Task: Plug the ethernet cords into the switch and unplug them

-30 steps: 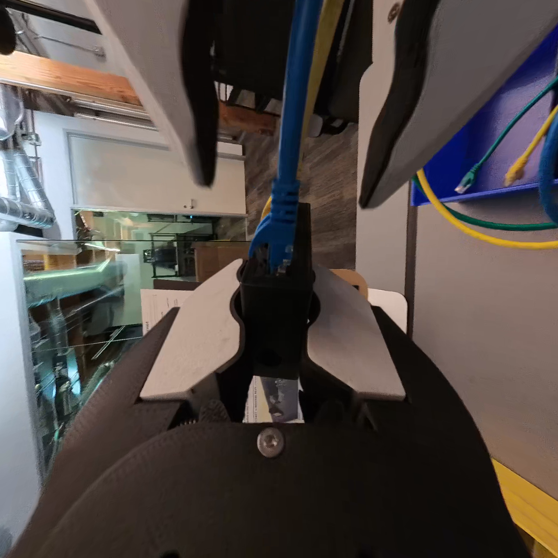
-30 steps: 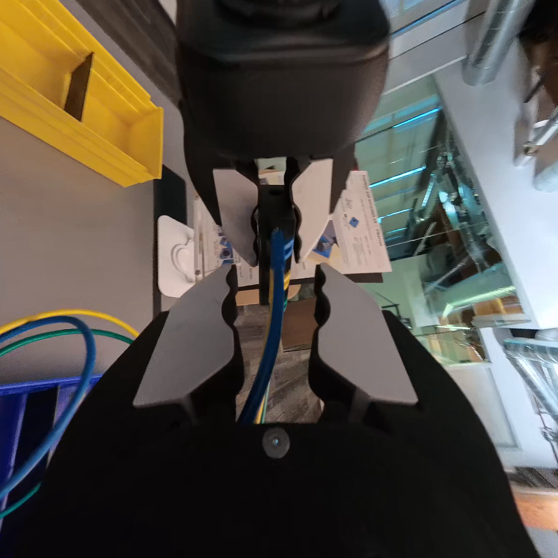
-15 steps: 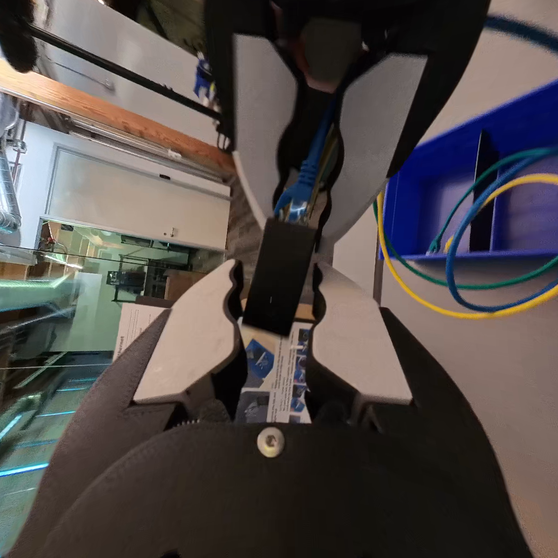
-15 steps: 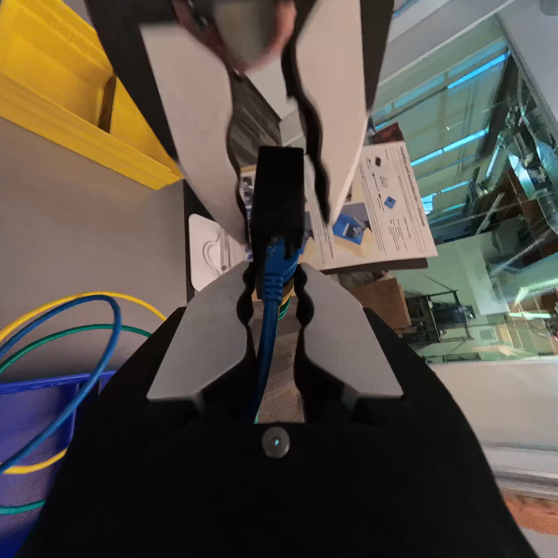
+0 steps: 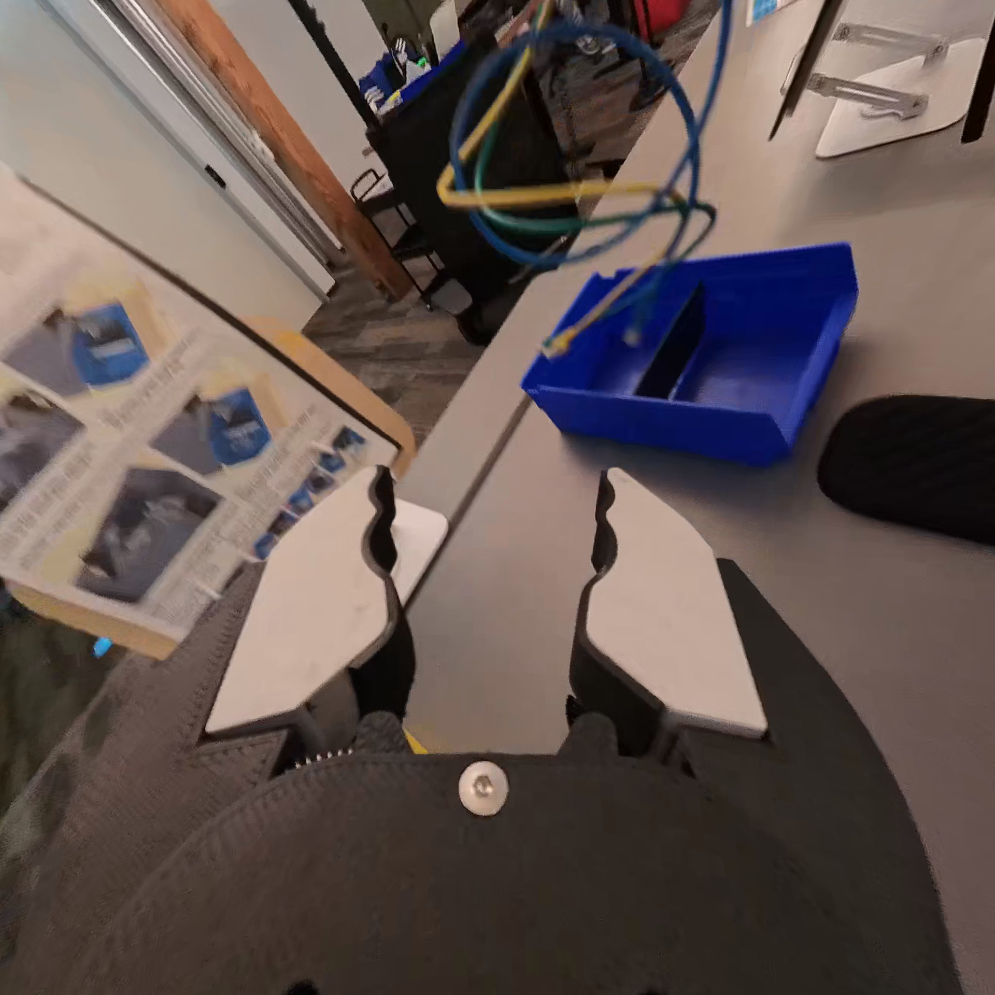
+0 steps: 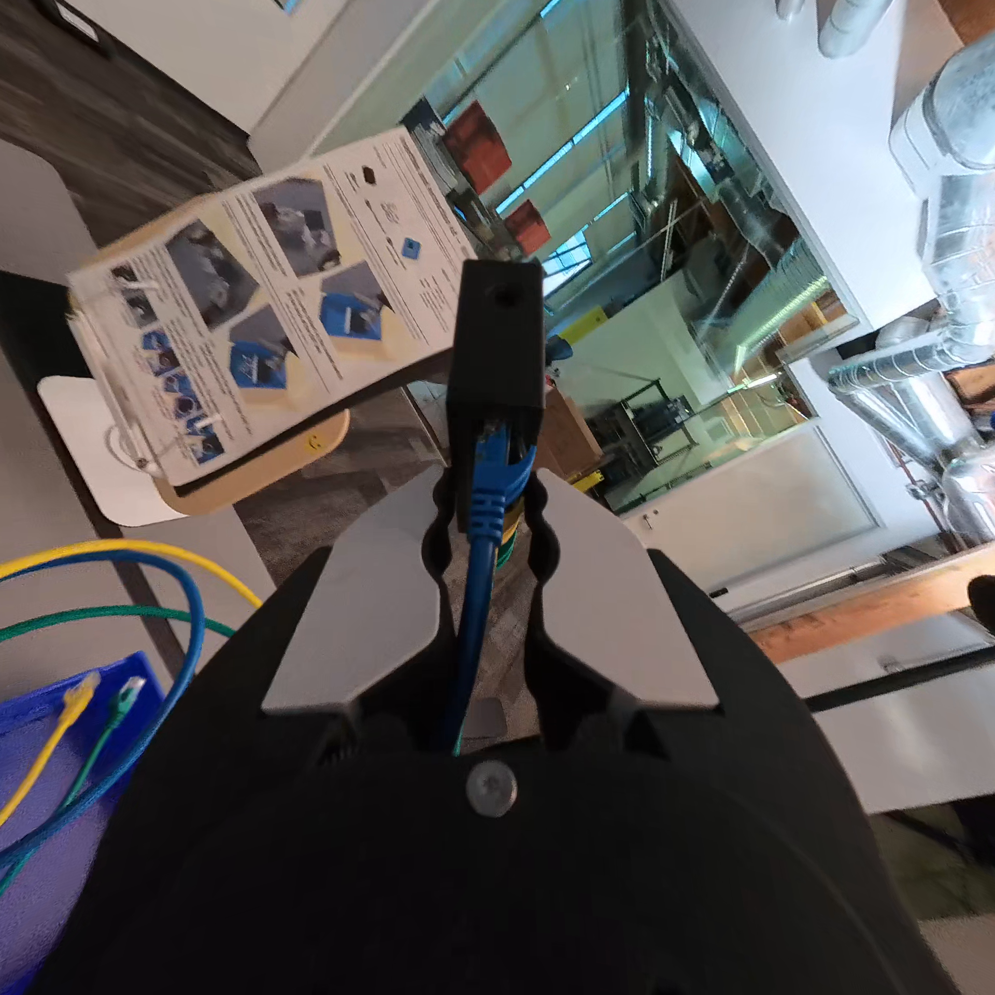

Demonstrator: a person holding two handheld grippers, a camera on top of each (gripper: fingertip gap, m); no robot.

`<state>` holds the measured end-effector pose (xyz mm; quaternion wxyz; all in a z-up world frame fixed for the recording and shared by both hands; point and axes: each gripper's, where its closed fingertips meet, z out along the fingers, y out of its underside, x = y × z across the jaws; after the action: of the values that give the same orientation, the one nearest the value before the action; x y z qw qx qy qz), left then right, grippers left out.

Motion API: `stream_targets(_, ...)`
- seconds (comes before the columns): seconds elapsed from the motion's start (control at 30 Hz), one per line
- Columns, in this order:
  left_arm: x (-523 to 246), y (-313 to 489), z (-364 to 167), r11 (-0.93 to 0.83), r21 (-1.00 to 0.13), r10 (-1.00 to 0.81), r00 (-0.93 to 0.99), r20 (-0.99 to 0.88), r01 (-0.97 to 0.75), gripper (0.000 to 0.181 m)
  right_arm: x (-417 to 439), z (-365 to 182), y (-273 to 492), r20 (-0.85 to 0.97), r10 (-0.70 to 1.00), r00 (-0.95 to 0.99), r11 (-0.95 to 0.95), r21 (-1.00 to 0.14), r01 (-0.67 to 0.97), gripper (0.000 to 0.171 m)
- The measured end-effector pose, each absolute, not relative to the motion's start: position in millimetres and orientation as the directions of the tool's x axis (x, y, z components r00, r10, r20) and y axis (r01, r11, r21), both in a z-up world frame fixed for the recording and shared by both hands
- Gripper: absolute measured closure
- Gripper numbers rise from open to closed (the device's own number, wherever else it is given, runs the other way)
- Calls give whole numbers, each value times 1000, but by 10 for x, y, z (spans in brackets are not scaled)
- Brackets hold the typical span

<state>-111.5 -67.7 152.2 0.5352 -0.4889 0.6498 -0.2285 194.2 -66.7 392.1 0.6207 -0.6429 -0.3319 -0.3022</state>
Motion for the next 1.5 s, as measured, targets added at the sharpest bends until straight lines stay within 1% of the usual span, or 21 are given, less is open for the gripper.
stream_targets(0.13,-1493,-741,1018,267,-893,-945,83,-316,-362,114,2207,3691,-577,795,52,604,-47,-602,797,145)
stream_targets(0.27,-1822,-707,681,154,-909,-967,128,-219,-387,114,2548,3192,-430,773,62,631,-147,-618,772,145)
stream_targets(0.47,-2165,-718,590,70,-935,-971,190,-144,-348,118,2962,2514,-308,711,50,701,-272,-666,695,144)
stream_targets(0.53,-2242,-724,569,59,-938,-969,207,-136,-342,118,2911,2356,-311,651,110,751,-256,-711,655,144)
stream_targets(0.67,-2353,-750,546,22,-950,-970,222,-96,-312,119,2516,2471,-465,603,228,765,-68,-774,630,144)
stream_targets(0.73,-2394,-757,537,4,-956,-971,228,-74,-293,119,2330,2504,-570,573,311,758,-22,-793,609,144)
stream_targets(0.83,-2434,-778,516,-20,-965,-973,227,-41,-263,119,2180,2431,-698,550,390,739,-33,-793,608,144)
stream_targets(0.97,-2471,-792,485,-41,-970,-974,228,-15,-240,120,1953,2420,-906,570,438,695,19,-779,627,144)
stream_targets(1.07,-2489,-801,485,-44,-972,-974,227,-10,-231,120,1873,2407,-1001,579,455,677,27,-769,639,144)
stream_targets(1.3,-2544,-838,489,-43,-975,-974,228,-7,-216,121,1723,2377,-1190,541,529,654,67,-795,603,145)
stream_targets(1.5,-2656,-791,480,-57,-976,-968,252,3,-208,122,1646,2320,-1415,524,583,621,70,-794,604,145)
